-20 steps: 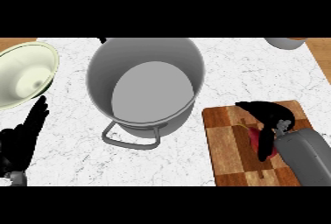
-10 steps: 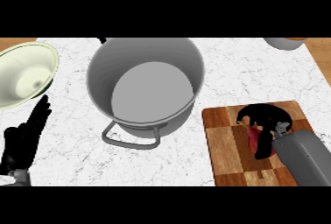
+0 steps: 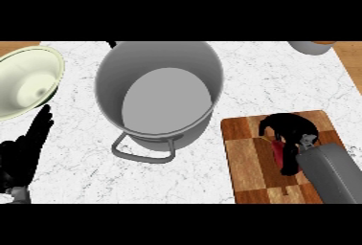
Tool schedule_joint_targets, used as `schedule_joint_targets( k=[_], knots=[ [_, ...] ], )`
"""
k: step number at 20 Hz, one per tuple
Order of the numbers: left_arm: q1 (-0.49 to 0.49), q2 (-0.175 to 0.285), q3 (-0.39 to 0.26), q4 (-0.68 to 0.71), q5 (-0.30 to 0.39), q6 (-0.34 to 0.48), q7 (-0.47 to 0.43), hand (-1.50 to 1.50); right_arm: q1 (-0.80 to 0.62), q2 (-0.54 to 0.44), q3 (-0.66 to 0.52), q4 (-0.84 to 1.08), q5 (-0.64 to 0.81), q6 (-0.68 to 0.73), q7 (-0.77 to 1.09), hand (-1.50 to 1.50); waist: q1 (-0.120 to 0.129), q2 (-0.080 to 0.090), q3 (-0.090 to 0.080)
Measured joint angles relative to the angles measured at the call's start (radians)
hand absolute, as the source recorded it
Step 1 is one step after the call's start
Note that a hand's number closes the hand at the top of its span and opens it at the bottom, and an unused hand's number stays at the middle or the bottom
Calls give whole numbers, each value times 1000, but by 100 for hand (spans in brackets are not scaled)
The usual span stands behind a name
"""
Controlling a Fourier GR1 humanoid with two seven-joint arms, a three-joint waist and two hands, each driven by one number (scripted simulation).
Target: Pick the pear from the cutting board and place it in the pot
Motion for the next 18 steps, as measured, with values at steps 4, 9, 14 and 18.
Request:
schedule_joint_targets(
  k=[4, 9, 14, 18],
  knots=[
    [-2, -7, -6, 11, -5, 0, -9, 0, -12, 198, 107, -95, 27, -25, 137, 150, 10, -1, 0],
    [-36, -13, -40, 15, -17, -14, -1, 0, -81, 338, 322, -156, 18, -152, 292, 150, 69, 2, 2],
    [-56, -18, -53, 28, -24, -17, 5, 0, -180, 380, 512, -226, 37, -326, 501, 150, 86, -1, 2],
    [-65, -17, -54, 36, -28, -16, 11, 0, -299, 391, 608, -286, 90, -453, 682, 150, 83, -5, 1]
  ],
)
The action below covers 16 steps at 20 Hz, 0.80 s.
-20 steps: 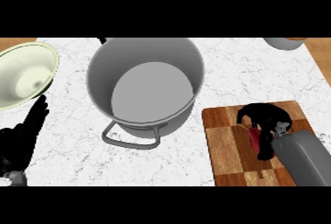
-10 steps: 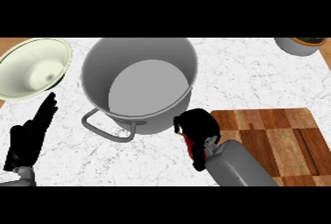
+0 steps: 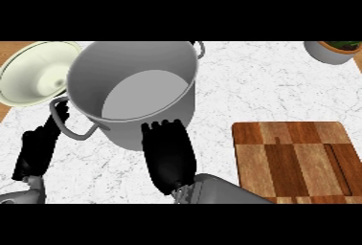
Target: Pick the pear from the cutting board and place it in the pot
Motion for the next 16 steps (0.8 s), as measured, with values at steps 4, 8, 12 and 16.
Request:
schedule_joint_targets(
  k=[4, 8, 12, 16],
  knots=[
    [-1, -6, -4, 6, -9, 9, 0, 0, -131, 1, 56, -39, 39, -98, 141, 150, -4, 0, 0],
    [-3, -5, -2, 3, -10, 10, 1, 0, -236, -2, 58, -54, 10, -191, 212, 150, -6, 3, 0],
    [0, 2, 6, -1, -5, 5, -3, 0, -321, -3, 48, -27, -14, -266, 242, 150, -11, 6, 0],
    [-13, -2, 11, 13, -6, 12, -2, 0, -413, -3, 11, 49, -50, -335, 236, 150, -18, 11, 0]
  ],
)
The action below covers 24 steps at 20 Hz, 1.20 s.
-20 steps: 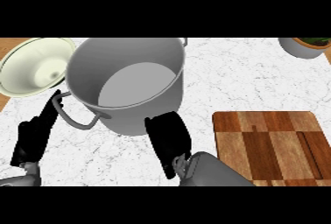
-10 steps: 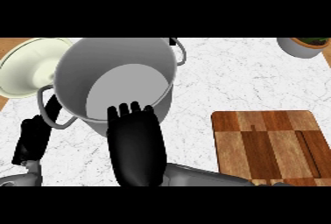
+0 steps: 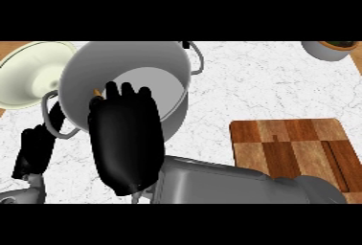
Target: Pick the pear from the cutting board and place it in the pot
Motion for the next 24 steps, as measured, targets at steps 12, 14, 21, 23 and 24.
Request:
schedule_joint_targets(
  k=[12, 14, 21, 23, 24],
  knots=[
    [22, 2, 12, -30, 5, -3, 5, 0, -178, 6, -146, 416, -144, -239, -172, 150, -14, 8, 1],
    [21, 12, 23, -34, 14, -13, 7, 0, -204, 8, -167, 499, -180, -273, -219, 150, -12, 9, 1],
    [29, -2, 3, -54, -1, -7, 7, 0, -250, 9, -187, 783, -274, -366, -415, 150, 6, 17, 1],
    [4, 1, 4, -47, 2, -11, 18, 0, -264, 9, -171, 844, -287, -370, -442, 150, 12, 20, 0],
    [2, 4, 7, -44, 3, -14, 16, 0, -269, 9, -177, 873, -301, -370, -470, 150, 13, 21, 0]
  ],
)
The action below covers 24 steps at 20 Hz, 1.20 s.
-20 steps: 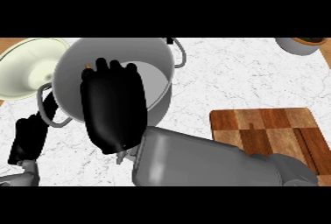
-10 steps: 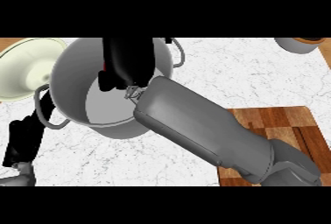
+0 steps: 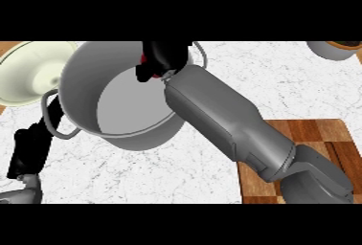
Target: Pick the pear from the cutting board and place it in the pot
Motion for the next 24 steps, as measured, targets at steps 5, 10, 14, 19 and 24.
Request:
schedule_joint_targets(
  k=[5, 10, 14, 19, 24],
  knots=[
    [-13, -14, -19, 11, -7, -1, -8, 0, 20, 0, -50, 91, -98, -44, -100, -150, 20, 10, 0],
    [-24, -16, -25, 14, -10, -3, -6, 0, 32, 0, -118, 146, -199, -66, -220, -150, 35, 16, 1],
    [-38, -15, -23, 33, -12, -4, -17, 0, 27, 0, -136, 165, -260, -86, -290, -150, 38, 15, 1],
    [-41, -13, -20, 31, -9, -7, -13, 0, 55, 0, -203, 98, -349, -235, -420, -150, 42, 14, 2],
    [-36, -20, -22, 35, -13, -2, -11, 0, 77, 0, -281, 22, -488, -309, -532, -150, 29, 8, 3]
  ],
)
